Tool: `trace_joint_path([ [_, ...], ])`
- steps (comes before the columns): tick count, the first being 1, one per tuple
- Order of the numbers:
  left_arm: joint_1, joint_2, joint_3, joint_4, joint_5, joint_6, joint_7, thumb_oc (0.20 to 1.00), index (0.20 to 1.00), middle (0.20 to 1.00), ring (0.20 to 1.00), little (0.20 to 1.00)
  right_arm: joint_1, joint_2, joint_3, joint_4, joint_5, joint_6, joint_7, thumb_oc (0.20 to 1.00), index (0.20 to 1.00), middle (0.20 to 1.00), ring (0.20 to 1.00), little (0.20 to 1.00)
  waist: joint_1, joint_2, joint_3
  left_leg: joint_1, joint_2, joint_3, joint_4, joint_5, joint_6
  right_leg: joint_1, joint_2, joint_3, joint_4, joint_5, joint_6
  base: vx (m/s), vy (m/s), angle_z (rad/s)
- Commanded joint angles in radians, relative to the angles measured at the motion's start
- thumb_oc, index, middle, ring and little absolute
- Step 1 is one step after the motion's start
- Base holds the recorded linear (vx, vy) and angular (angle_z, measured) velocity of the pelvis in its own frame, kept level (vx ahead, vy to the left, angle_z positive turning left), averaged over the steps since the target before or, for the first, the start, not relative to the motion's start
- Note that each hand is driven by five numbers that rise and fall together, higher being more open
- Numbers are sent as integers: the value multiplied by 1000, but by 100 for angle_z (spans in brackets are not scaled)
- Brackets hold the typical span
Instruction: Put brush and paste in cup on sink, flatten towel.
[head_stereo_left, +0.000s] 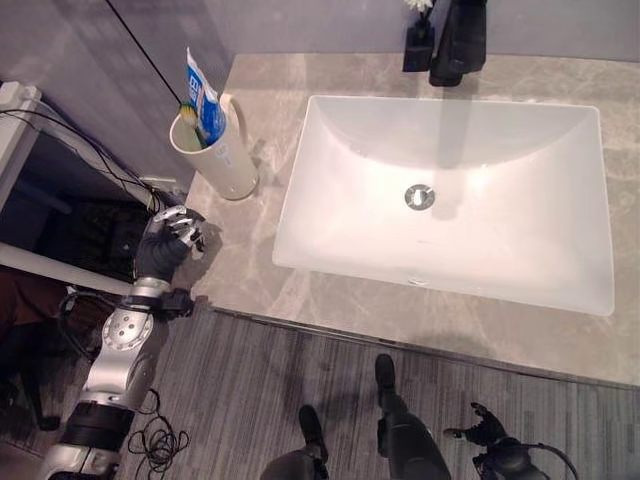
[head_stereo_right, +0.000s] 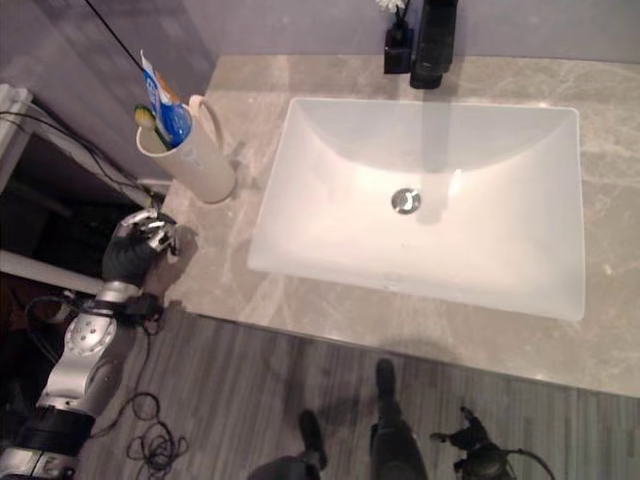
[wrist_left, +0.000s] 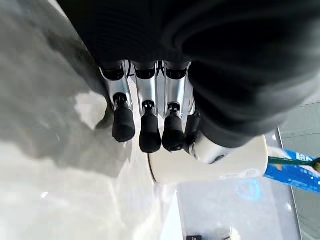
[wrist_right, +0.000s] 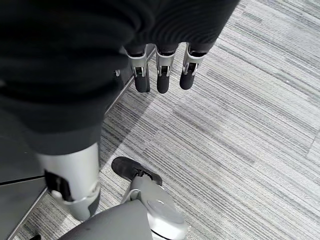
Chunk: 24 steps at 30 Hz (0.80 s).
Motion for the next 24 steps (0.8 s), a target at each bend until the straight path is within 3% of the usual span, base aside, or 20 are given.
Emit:
trace_joint_path([
  [1, -12, 23, 1, 60, 31, -30, 31, 200, 200, 200, 200, 200, 7, 16, 59, -21, -1, -23, -23, 1000, 1000, 1000, 1000, 1000, -29, -48, -32, -51, -10, 44, 6, 69, -31, 21, -44, 7, 1, -27, 85, 28, -32, -15],
  [15, -74, 44, 19, 114, 80, -25, 96, 200, 200, 200, 200, 200, 3, 16, 39, -14, 45, -28, -36, 1000, 1000, 1000, 1000, 1000, -45, -56, -26, -43, 5, 65, 6, 72, -44, 16, -33, 16, 1, -33, 79, 7, -6, -2],
  [24, -207, 125, 13, 197, 85, -28, 137, 200, 200, 200, 200, 200, 28, -9, 52, -19, 26, -30, -22, 1000, 1000, 1000, 1000, 1000, -64, -55, -30, -46, 13, 77, 6, 74, -50, 5, -28, 16, 1, -33, 77, 6, -9, -5],
])
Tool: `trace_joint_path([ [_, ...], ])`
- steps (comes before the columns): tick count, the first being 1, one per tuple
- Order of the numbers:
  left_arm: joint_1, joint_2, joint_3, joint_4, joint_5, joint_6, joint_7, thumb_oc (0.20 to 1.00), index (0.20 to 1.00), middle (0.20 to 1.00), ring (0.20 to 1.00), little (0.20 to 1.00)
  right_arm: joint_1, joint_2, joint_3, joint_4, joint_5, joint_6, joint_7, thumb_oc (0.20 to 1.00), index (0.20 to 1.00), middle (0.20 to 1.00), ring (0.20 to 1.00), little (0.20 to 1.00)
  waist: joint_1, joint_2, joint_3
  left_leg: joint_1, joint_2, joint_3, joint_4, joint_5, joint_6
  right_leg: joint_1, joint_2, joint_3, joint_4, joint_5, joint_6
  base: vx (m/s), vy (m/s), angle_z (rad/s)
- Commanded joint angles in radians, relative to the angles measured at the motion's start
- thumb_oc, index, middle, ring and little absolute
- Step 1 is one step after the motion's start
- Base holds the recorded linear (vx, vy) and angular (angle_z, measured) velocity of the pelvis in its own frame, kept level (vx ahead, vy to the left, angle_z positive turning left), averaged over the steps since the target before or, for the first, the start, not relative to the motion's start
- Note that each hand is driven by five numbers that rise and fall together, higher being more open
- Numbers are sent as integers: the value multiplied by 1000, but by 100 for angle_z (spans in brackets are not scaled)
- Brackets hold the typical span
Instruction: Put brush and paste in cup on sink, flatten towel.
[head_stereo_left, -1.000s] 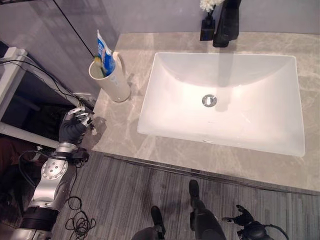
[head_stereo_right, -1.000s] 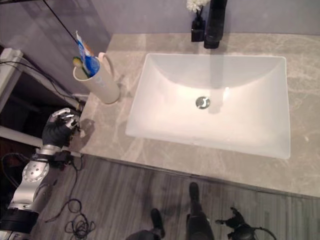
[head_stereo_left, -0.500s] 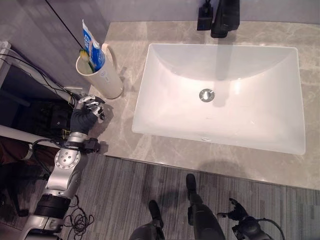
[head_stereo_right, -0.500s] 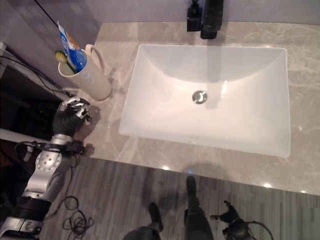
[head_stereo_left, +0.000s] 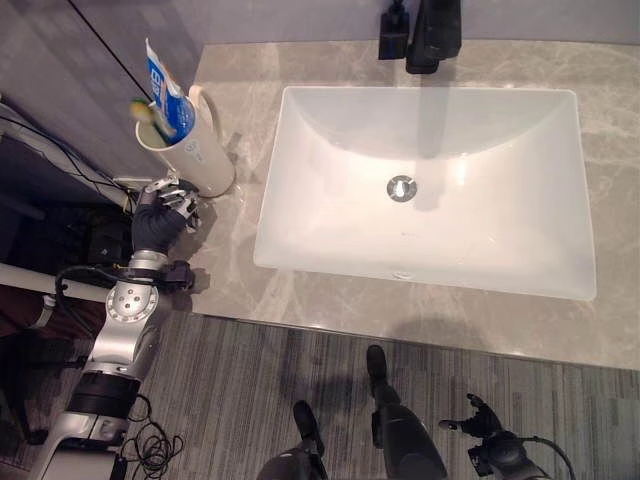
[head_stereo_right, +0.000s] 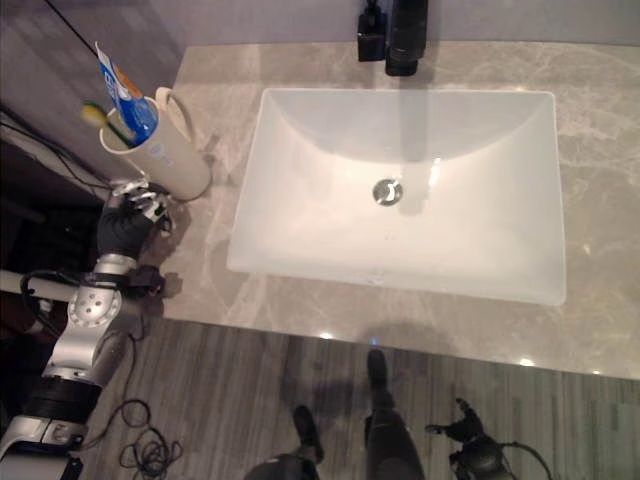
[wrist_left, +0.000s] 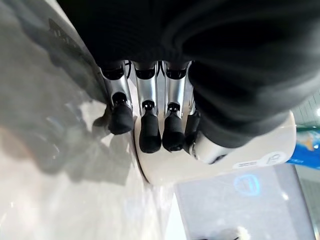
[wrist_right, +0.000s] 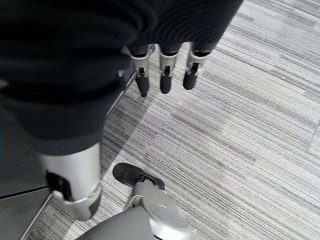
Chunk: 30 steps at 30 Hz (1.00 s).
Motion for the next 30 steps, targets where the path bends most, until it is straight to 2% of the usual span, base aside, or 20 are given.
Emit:
trace_joint_path([
  [1, -66, 70, 19, 89, 23, -24, 37, 200, 200, 200, 200, 200, 34, -10, 28, 21, 10, -11, -3, 1000, 1000, 1000, 1000, 1000, -25, -39, -29, -16, 15, 45, 6, 73, -50, 50, -33, -10, 0, -44, 82, 1, -10, -6],
  [6, -136, 97, -4, 139, 34, -22, 59, 200, 200, 200, 200, 200, 26, -5, 17, 76, 20, 3, -9, 1000, 1000, 1000, 1000, 1000, -32, -38, -26, -20, 15, 49, 6, 72, -50, 42, -31, -5, 0, -41, 81, 0, -2, -1],
  [13, -255, 118, -60, 248, 50, -18, 103, 200, 200, 200, 200, 200, 8, -1, 65, -30, 59, -31, -2, 1000, 1000, 1000, 1000, 1000, -55, -42, -24, -30, 16, 68, 6, 72, -50, 17, -26, 15, 0, -29, 82, -7, 6, -4],
  [18, -297, 112, -87, 272, 46, -17, 116, 200, 200, 200, 200, 200, -9, 13, 79, -25, 67, -32, -7, 1000, 1000, 1000, 1000, 1000, -58, -46, -24, -37, 15, 76, 6, 71, -50, 5, -24, 24, 0, -22, 83, -9, 5, -9],
  [21, -273, 107, -83, 238, 65, -17, 115, 200, 200, 200, 200, 200, -6, 17, 78, -16, 63, -30, -13, 1000, 1000, 1000, 1000, 1000, -55, -47, -26, -34, 15, 79, 6, 68, -49, 5, -23, 26, 0, -22, 82, 10, 1, -7],
  [23, -222, 53, -61, 193, 26, -18, 111, 200, 200, 200, 200, 200, -8, 22, 69, 31, 59, -18, -19, 1000, 1000, 1000, 1000, 1000, -46, -47, -27, -26, 13, 79, 6, 63, -45, 10, -24, 25, 0, -25, 79, 14, 0, -7],
  [30, -56, -7, 8, 26, 69, -10, 73, 200, 200, 200, 200, 200, 2, 22, 34, 84, 42, -1, -13, 1000, 1000, 1000, 1000, 1000, -21, -43, -31, -9, 8, 71, 6, 52, -40, 25, -27, 21, 0, -38, 76, 2, 0, -1],
])
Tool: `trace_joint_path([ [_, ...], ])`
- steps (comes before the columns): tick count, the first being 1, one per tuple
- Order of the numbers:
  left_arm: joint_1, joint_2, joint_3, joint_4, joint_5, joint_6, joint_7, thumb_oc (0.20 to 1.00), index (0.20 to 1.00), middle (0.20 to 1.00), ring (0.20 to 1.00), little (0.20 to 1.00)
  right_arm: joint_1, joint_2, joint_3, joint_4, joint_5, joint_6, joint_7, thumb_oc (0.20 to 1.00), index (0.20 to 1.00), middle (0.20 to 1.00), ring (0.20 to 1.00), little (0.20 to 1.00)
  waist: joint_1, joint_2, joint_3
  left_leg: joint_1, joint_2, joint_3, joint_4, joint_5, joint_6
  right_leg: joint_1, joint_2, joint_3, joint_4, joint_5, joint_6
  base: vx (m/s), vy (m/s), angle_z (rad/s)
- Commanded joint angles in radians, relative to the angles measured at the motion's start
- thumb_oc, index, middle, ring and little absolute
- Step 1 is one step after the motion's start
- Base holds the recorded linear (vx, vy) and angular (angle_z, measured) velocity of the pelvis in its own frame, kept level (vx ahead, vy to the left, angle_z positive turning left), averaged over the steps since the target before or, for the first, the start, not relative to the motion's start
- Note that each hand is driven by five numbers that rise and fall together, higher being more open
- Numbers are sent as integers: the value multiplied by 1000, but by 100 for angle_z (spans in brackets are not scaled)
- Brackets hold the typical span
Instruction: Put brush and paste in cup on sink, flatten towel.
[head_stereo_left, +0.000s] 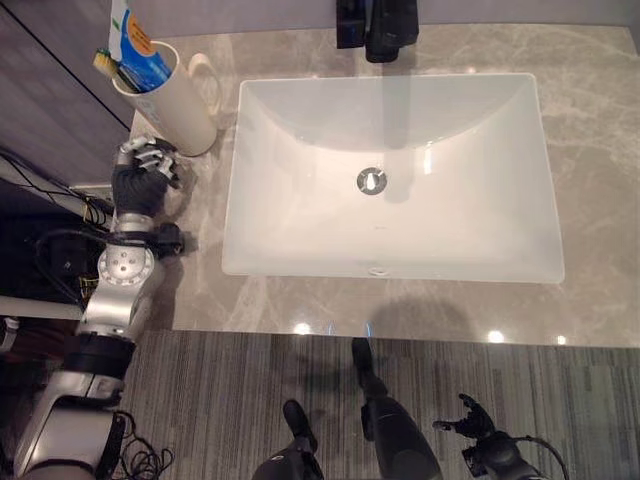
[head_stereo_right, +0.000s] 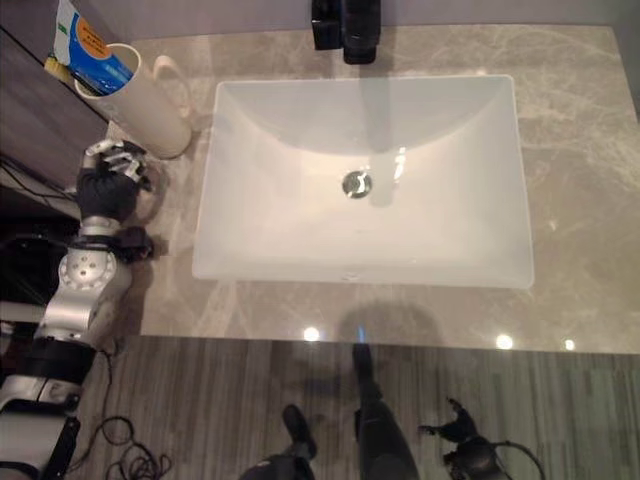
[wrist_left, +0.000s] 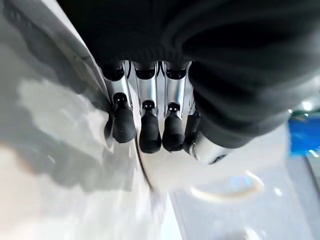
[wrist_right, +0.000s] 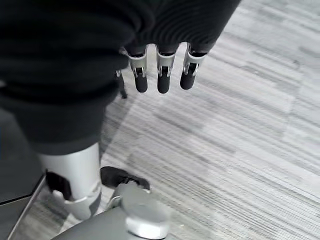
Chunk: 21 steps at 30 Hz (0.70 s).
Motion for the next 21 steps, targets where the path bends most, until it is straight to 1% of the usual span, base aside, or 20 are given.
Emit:
trace_joint_path([
  [1, 40, -3, 44, 10, 32, -12, -38, 200, 200, 200, 200, 200, 16, 10, -7, 20, 6, 9, -8, 1000, 1000, 1000, 1000, 1000, 11, -17, -28, 4, 10, 10, 6, 52, -39, 65, -39, -26, 0, -61, 85, 0, 0, 0],
  [2, 65, -17, 55, -10, 26, -13, -44, 200, 200, 200, 200, 200, 17, 12, -8, 18, 7, 8, -4, 1000, 1000, 1000, 1000, 1000, 13, -16, -28, 6, 9, 11, 6, 50, -38, 67, -39, -26, 0, -62, 85, 0, 0, 0],
  [5, 80, -23, 61, -17, 29, -13, -47, 200, 200, 200, 200, 200, 17, 14, -6, 11, 7, 6, 0, 1000, 1000, 1000, 1000, 1000, 15, -15, -29, 8, 10, 12, 6, 49, -38, 68, -37, -24, 0, -63, 84, 0, 3, 2],
  [11, 42, -10, 55, 18, 40, -13, -32, 200, 200, 200, 200, 200, 11, 13, 11, -29, 12, -5, 10, 1000, 1000, 1000, 1000, 1000, 7, -16, -32, 4, 12, 23, 6, 50, -39, 59, -30, -18, 0, -59, 84, -1, 0, -1],
  [14, -14, 3, 33, 68, 39, -11, -21, 200, 200, 200, 200, 200, 7, 14, 21, -31, 12, -5, 13, 1000, 1000, 1000, 1000, 1000, 0, -20, -33, -1, 15, 31, 6, 53, -41, 49, -26, -10, 0, -54, 85, -8, -6, -10],
  [20, -180, 14, -51, 212, 62, 6, 15, 200, 200, 200, 200, 200, -2, 12, 45, 5, -6, 7, 9, 1000, 1000, 1000, 1000, 1000, -21, -28, -40, 2, 27, 41, 6, 56, -48, 41, -15, -6, 0, -53, 82, 8, -13, -6],
  [21, -182, 14, -52, 213, 62, 6, 16, 200, 200, 200, 200, 200, -2, 12, 44, 5, -6, 7, 9, 1000, 1000, 1000, 1000, 1000, -21, -28, -40, 1, 27, 41, 6, 56, -48, 41, -15, -6, 0, -53, 82, 0, 0, 0],
])
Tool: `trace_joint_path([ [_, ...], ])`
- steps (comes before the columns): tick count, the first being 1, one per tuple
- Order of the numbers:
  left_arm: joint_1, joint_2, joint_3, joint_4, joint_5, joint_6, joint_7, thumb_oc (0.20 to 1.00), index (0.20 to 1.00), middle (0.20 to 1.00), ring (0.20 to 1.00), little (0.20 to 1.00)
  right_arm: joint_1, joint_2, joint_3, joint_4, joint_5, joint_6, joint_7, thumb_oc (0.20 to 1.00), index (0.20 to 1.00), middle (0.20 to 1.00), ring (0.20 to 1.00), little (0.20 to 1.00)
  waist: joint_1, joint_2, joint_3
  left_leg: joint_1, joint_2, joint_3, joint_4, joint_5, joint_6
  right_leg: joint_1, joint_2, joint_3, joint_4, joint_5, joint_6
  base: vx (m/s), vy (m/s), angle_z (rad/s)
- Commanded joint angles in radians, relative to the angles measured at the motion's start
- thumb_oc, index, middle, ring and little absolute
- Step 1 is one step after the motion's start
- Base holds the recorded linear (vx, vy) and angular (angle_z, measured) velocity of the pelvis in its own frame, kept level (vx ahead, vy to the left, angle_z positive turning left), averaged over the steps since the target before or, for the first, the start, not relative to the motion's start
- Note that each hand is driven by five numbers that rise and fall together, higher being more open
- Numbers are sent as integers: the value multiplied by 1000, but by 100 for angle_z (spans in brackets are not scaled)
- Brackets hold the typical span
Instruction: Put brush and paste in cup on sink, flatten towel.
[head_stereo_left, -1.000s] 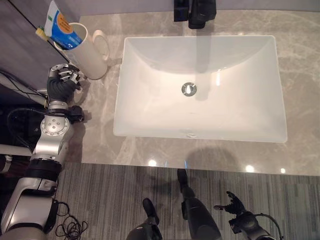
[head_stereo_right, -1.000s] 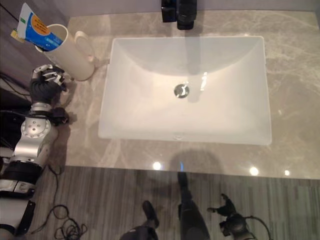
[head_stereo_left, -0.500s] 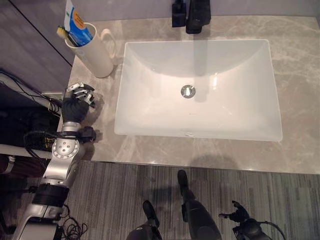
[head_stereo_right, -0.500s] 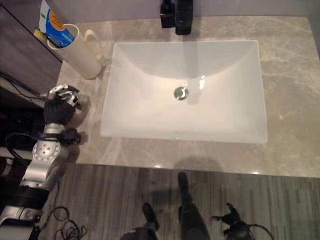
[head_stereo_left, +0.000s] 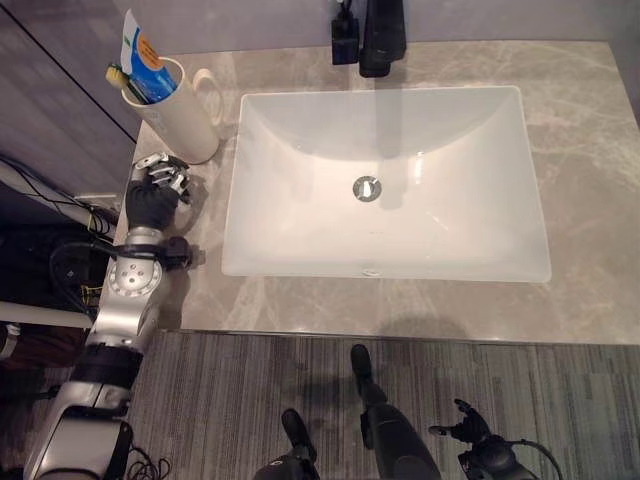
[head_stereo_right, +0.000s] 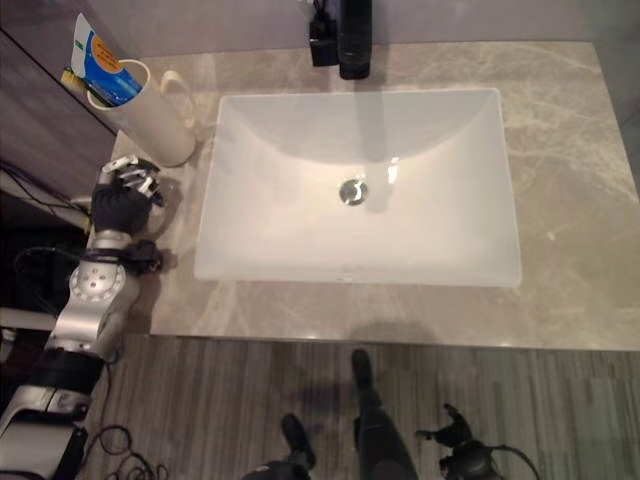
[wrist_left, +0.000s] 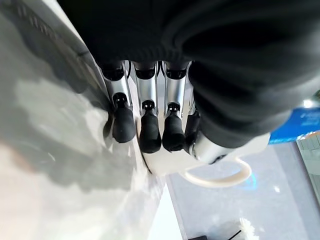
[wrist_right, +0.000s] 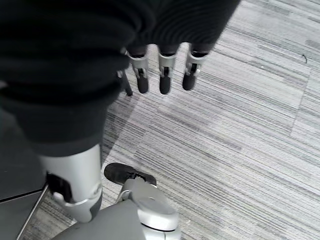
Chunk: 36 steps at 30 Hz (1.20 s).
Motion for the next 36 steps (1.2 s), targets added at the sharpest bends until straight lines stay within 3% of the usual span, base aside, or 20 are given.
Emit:
trace_joint_path([
  [1, -93, 39, -19, 68, 62, 5, 42, 200, 200, 200, 200, 200, -11, -14, 21, 7, -4, 7, 1, 1000, 1000, 1000, 1000, 1000, -37, -8, 11, 0, 25, 11, 6, 57, -48, 53, -26, -34, 0, -57, 88, 12, -28, -3],
  [3, -174, 47, -49, 106, 119, 18, 76, 200, 200, 200, 200, 200, -16, -14, 23, 11, 3, 8, -3, 1000, 1000, 1000, 1000, 1000, -40, -12, 9, -5, 26, 13, 6, 58, -50, 46, -24, -34, 0, -55, 89, 8, -22, 0],
  [14, -326, 55, -99, 239, 126, 30, 134, 200, 200, 200, 200, 200, -43, 0, 68, -11, 30, -5, -5, 1000, 1000, 1000, 1000, 1000, -51, -13, 15, -18, 25, 16, 6, 60, -50, 30, -23, -30, 0, -47, 91, 0, -6, -1],
  [22, -275, 68, -73, 218, 112, 27, 129, 200, 200, 200, 200, 200, -42, 4, 64, 2, 30, -5, -9, 1000, 1000, 1000, 1000, 1000, -44, -16, 12, -21, 27, 18, 6, 57, -49, 23, -21, -32, 0, -46, 88, 2, -2, -4],
  [30, -71, 101, 37, 110, 107, 19, 89, 200, 200, 200, 200, 200, -21, -6, 29, 19, 16, 0, -9, 1000, 1000, 1000, 1000, 1000, -19, -18, 9, -18, 29, 6, 6, 57, -50, 30, -20, -37, 0, -55, 82, 2, 0, -1],
  [36, -86, 137, 57, 146, 74, 2, 105, 200, 200, 200, 200, 200, -26, -8, 42, -17, 16, -8, 0, 1000, 1000, 1000, 1000, 1000, -20, -26, 15, -28, 32, 9, 6, 60, -52, 21, -14, -37, 0, -51, 83, 0, 0, 0],
])
